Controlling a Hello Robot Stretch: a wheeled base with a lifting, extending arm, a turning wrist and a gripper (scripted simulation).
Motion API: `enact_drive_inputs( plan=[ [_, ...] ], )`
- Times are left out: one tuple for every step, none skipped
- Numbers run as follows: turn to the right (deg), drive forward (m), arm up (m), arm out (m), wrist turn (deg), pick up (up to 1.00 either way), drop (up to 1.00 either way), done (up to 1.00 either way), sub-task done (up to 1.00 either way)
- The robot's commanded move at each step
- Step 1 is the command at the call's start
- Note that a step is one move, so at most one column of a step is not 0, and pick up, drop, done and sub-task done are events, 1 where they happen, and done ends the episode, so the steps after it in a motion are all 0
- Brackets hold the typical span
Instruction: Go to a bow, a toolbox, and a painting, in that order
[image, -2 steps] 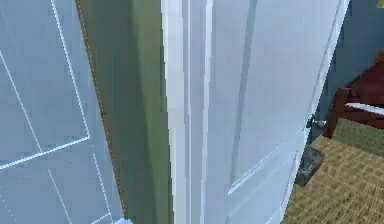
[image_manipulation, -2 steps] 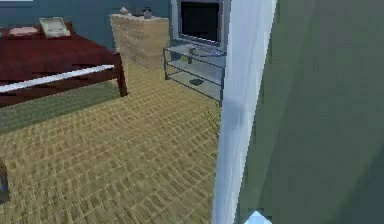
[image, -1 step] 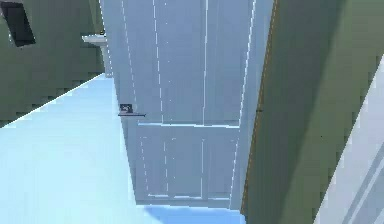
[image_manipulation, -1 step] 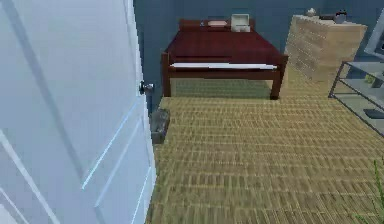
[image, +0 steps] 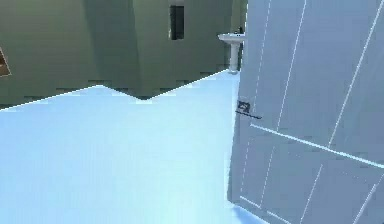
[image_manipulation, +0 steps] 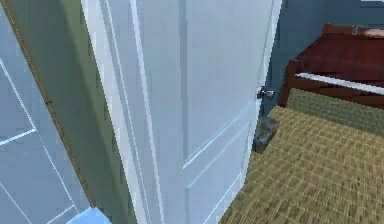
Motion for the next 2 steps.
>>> enact_drive_inputs(
  plan=[
    [0.0, 0.25, 0.0, 0.0, 0.0, 0.0, 0.0, 0.0, 0.0],
    [-9.0, 0.0, 0.0, 0.0, 0.0, 0.0, 0.0, 0.0, 0.0]
  ],
)
